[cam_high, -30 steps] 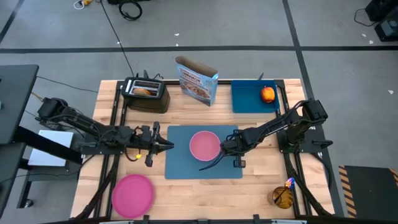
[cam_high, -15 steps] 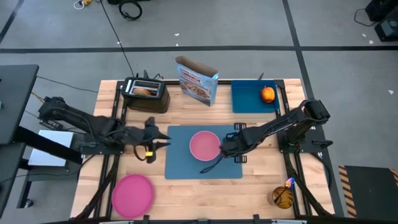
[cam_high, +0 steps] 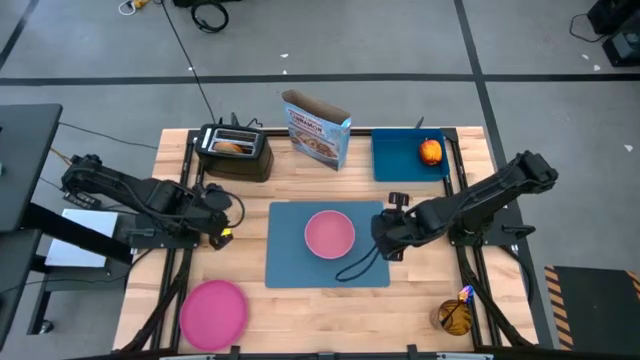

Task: Arrange a breakfast setting
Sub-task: Put the yellow cup of milk on the blue cutting board to the top right of the pink bowl

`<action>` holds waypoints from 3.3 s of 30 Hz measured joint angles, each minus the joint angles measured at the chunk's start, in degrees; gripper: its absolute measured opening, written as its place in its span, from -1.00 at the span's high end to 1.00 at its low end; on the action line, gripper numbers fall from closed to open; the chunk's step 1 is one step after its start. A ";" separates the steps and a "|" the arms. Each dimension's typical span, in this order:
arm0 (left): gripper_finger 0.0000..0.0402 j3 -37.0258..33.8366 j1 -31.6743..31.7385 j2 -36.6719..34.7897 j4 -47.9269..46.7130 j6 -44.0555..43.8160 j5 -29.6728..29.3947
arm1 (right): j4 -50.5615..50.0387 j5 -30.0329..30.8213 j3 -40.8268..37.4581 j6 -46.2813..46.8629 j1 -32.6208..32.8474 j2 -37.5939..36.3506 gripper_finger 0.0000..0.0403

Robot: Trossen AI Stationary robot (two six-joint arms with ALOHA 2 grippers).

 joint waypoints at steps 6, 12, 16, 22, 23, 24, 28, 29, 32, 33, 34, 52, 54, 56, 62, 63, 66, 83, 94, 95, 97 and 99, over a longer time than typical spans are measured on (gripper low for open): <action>0.17 -0.03 0.02 1.63 -0.49 -3.47 0.27 | 1.86 0.53 -1.84 0.03 -0.21 -1.95 0.22; 0.21 -0.07 0.07 5.37 -3.11 -6.43 1.71 | 3.59 -0.37 -2.76 0.82 -0.14 -1.60 0.22; 0.22 -0.07 0.07 7.78 -6.51 -9.30 2.70 | 4.73 -0.47 -3.86 1.08 0.26 -1.53 0.22; 0.23 -0.07 1.12 9.81 -10.91 -13.56 5.90 | 5.37 -0.58 -4.03 2.25 1.48 -1.53 0.22; 0.23 -0.07 1.29 9.81 -10.30 -13.56 6.07 | 5.37 -0.58 -4.03 2.25 1.78 -1.53 0.22; 0.23 -0.07 1.71 9.84 -10.33 -13.53 6.31 | 5.37 -0.58 -4.03 2.27 2.06 -1.53 0.22; 0.23 -0.07 4.40 9.84 -10.40 -13.23 7.35 | 5.59 -0.58 -4.03 2.87 3.19 -1.53 0.22; 0.23 -0.07 4.83 9.84 -10.48 -13.23 7.39 | 5.59 -0.58 -4.03 2.87 3.52 -1.53 0.22; 0.23 -0.07 5.67 9.84 -10.37 -13.02 7.63 | 5.59 -0.58 -4.03 3.45 4.37 -1.53 0.22; 0.23 -0.07 5.98 9.90 -10.39 -12.99 8.09 | 5.59 -0.60 -4.03 3.75 4.54 -1.53 0.22; 0.23 -0.07 6.36 10.38 -10.39 -12.99 8.73 | 5.59 -0.60 -4.03 4.01 4.74 -1.53 0.22; 0.23 -0.07 13.50 16.96 -8.11 -6.04 12.11 | 6.32 -0.56 -4.03 5.84 7.81 -1.53 0.22; 0.23 -0.07 15.70 16.92 -8.34 -4.27 12.00 | 6.45 -0.52 -4.03 5.86 7.78 -1.53 0.22; 0.23 -0.07 18.10 16.70 -8.28 -1.81 10.80 | 6.47 -0.52 -4.03 5.86 7.79 -1.53 0.22; 0.23 -0.09 26.19 12.30 -4.37 2.66 6.76 | 6.98 -0.54 -4.04 5.80 7.79 -1.53 0.22; 0.23 -0.09 26.98 11.58 -3.08 2.28 6.93 | 7.07 -0.54 -4.03 5.80 7.79 -1.53 0.22; 0.23 -0.07 25.88 11.07 -3.48 -0.14 9.06 | 7.36 -0.56 -4.03 6.04 7.79 -1.53 0.22; 0.23 -3.95 1.70 11.50 -7.02 -22.88 9.87 | 8.20 -0.54 -4.05 5.40 7.24 -1.53 0.22; 0.23 -10.28 1.03 11.52 -0.11 -22.08 9.56 | 8.65 -1.90 -4.05 5.42 7.35 -1.53 0.22; 0.23 -10.67 1.05 11.52 0.03 -21.80 9.57 | 8.68 -1.89 -4.05 5.40 7.33 -1.53 0.22; 0.24 -11.43 1.07 11.50 0.31 -20.98 9.57 | 8.87 -1.89 -4.05 5.31 7.34 -1.53 0.22; 0.29 -11.80 1.07 11.52 0.97 -20.10 9.67 | 9.22 -1.94 -4.05 5.01 7.33 -1.53 0.22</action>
